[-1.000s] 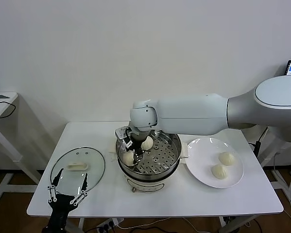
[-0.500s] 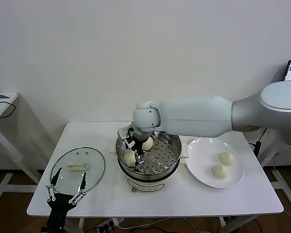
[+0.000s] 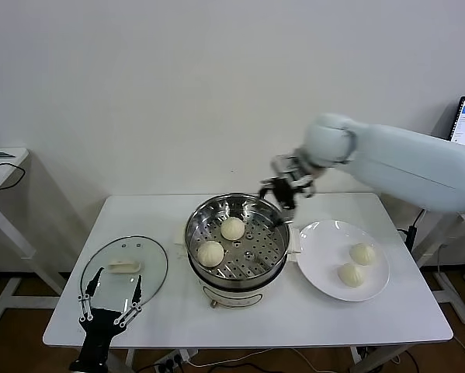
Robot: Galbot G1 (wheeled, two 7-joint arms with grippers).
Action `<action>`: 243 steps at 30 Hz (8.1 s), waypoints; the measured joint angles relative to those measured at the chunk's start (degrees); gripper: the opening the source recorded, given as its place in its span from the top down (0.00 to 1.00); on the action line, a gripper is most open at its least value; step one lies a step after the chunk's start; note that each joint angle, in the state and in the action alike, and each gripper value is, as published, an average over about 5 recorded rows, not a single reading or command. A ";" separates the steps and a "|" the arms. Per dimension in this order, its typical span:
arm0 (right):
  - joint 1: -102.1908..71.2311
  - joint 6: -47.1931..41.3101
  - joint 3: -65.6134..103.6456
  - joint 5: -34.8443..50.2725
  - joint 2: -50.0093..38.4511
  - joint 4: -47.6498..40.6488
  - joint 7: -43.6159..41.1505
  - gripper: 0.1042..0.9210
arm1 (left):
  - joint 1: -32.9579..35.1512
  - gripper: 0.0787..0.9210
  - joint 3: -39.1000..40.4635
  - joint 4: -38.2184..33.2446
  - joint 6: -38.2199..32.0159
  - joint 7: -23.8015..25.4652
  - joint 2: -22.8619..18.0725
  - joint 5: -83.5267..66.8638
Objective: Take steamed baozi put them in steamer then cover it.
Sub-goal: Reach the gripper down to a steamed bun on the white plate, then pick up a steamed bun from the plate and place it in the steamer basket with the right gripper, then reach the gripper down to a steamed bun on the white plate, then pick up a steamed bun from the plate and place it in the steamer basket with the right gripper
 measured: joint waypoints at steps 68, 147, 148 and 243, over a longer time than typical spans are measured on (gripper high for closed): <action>-2.73 21.94 6.76 -13.76 3.00 -4.29 -3.90 0.31 | 0.93 0.12 -1.91 0.35 -0.23 -0.11 -0.88 -0.13; 0.92 29.72 5.77 -15.46 13.95 -6.20 -10.14 0.12 | 0.67 0.12 -1.63 0.18 -1.09 -0.28 -0.76 -0.20; 0.93 28.00 6.14 -14.73 13.24 -8.09 -10.27 0.12 | 0.69 0.12 -1.62 0.12 -1.04 -0.28 -0.74 -0.16; 12.71 0.50 -14.79 9.96 12.78 -7.15 -3.49 0.40 | 0.06 0.12 -0.40 0.28 -0.65 -1.73 -0.47 2.29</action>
